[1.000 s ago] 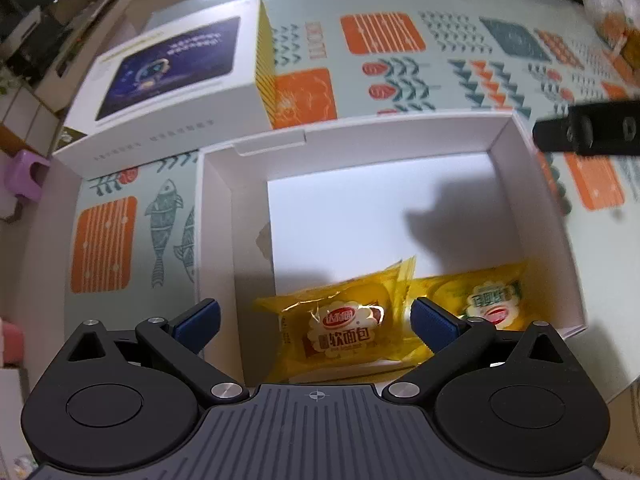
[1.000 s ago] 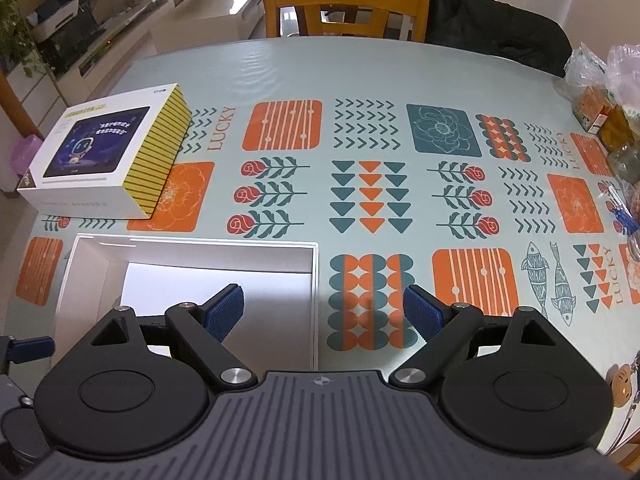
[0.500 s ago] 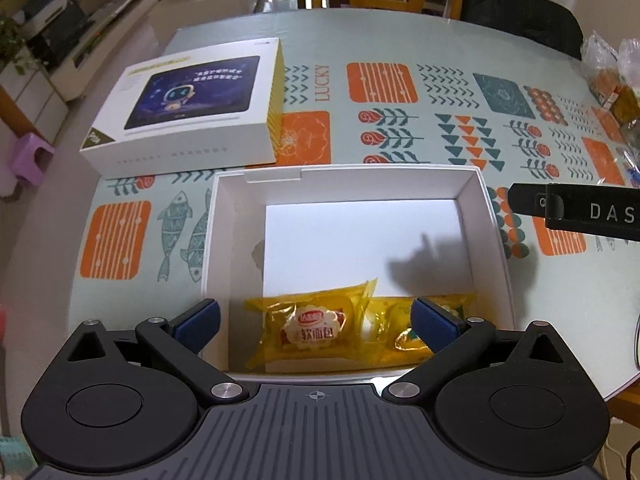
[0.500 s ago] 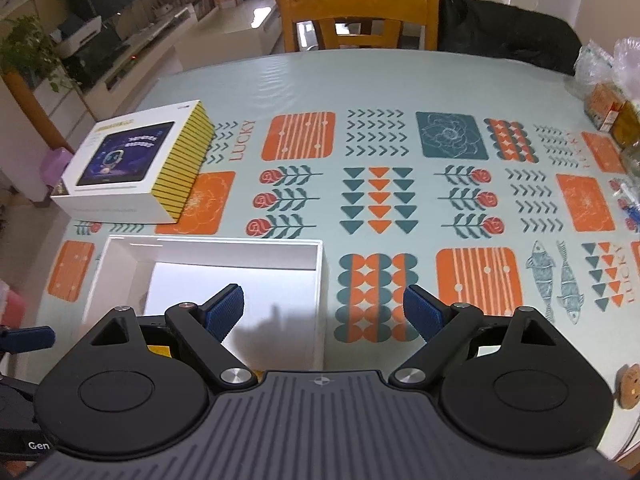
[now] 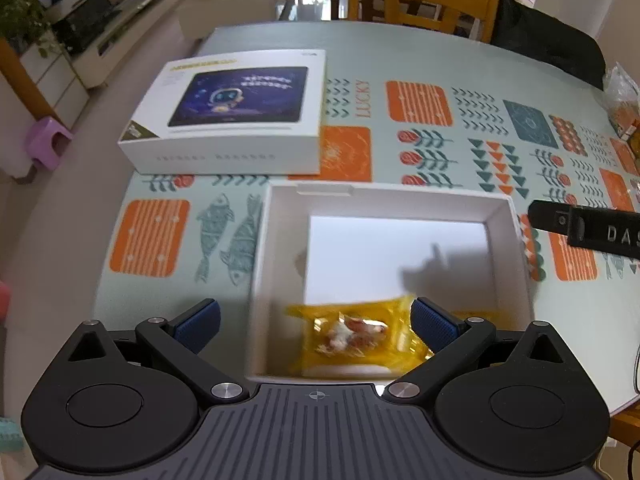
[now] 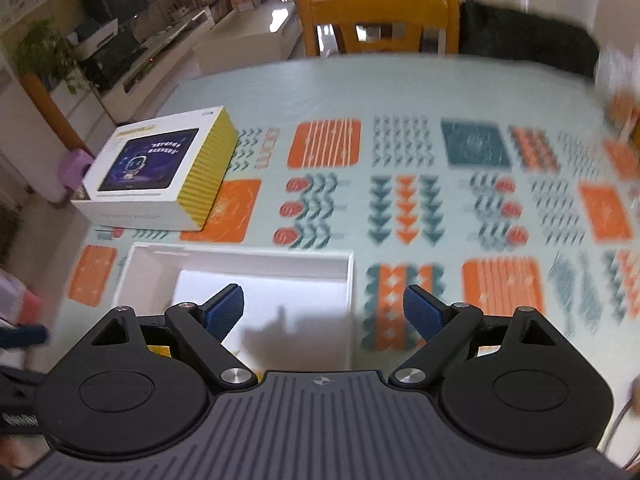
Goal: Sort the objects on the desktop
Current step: 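Lower the packet beside the first one and open the left gripper, then move both tools to opposite ends of the white tablet box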
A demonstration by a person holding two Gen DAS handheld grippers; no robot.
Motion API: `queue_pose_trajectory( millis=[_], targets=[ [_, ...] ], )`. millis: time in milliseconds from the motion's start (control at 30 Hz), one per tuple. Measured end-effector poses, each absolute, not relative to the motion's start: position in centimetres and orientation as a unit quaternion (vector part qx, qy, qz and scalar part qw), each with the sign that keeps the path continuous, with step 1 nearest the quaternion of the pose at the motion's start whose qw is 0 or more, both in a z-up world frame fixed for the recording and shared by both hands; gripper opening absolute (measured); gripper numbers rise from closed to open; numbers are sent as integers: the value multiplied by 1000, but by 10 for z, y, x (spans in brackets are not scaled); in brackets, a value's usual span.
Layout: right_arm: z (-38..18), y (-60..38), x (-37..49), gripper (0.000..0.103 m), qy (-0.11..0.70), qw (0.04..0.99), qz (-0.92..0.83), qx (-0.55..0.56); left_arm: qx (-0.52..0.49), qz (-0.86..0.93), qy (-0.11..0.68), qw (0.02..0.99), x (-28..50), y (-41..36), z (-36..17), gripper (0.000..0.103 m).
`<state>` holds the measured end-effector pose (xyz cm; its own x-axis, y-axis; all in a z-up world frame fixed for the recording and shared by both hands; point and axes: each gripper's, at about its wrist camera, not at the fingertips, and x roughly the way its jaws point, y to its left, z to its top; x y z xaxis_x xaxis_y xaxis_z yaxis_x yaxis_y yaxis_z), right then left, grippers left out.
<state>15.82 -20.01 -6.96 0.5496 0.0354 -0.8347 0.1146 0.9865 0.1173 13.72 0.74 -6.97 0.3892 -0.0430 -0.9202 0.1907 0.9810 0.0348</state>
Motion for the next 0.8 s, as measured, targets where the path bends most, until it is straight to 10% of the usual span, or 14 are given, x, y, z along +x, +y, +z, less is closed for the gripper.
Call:
queue_pose_trajectory(
  millis=[800],
  targets=[
    [-77,-76,296,103,492,864,-19,104,73,-101,562,817,224,120,-102,103]
  ],
)
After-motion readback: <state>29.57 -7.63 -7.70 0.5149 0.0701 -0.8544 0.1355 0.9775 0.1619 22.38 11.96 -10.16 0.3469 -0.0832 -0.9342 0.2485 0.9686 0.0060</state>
